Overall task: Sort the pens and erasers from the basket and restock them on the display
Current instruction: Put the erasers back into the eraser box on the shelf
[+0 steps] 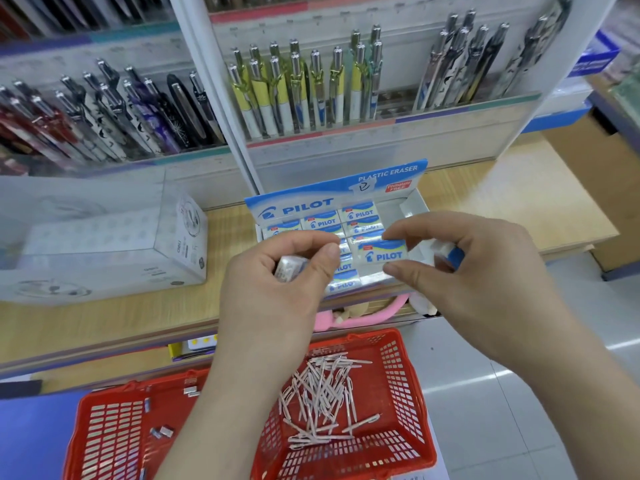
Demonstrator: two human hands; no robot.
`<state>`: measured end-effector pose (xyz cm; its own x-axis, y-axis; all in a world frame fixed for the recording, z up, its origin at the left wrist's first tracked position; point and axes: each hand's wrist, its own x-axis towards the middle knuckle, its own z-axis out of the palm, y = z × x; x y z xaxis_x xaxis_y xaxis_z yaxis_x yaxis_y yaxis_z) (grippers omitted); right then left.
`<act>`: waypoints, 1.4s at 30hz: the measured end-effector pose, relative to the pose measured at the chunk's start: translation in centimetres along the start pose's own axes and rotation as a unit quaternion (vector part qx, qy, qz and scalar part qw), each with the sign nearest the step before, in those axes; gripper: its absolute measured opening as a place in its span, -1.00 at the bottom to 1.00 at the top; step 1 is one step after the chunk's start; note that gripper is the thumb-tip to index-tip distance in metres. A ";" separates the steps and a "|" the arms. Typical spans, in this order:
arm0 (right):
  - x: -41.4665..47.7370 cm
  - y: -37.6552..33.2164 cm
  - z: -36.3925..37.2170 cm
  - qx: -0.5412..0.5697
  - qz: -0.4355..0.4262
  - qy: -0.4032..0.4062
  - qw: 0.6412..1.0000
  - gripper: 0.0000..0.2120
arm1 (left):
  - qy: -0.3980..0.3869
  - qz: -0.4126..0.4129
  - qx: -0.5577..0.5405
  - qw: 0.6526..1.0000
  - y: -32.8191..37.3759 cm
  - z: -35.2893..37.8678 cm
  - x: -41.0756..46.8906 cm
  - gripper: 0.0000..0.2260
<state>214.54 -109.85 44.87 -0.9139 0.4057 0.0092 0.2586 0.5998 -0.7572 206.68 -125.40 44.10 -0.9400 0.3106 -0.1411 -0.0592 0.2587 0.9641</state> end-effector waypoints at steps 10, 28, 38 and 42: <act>2.2 0.1 1.5 -0.248 -0.008 -0.050 0.967 -0.73 | 0.095 0.013 0.224 0.970 -3.9 -2.6 1.8 -0.83; 2.6 -0.8 2.4 -0.278 0.077 -0.019 0.957 -0.75 | 0.085 -0.009 0.248 0.965 -3.5 -2.7 2.2 -0.83; 2.5 -0.8 1.1 -0.113 0.128 -0.026 0.985 -0.74 | 0.068 0.047 0.266 0.960 -3.2 -3.2 1.5 -0.87; 0.7 -3.4 -0.1 0.410 0.226 -0.130 0.874 -0.65 | 0.021 0.064 0.119 0.991 -0.4 -2.7 -0.5 -0.91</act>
<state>213.05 -111.58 47.54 -0.8446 0.2389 -0.4792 0.3973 -0.3204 -0.8599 206.23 -128.12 44.36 -0.9483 0.3172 -0.0073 0.1371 0.4304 0.8922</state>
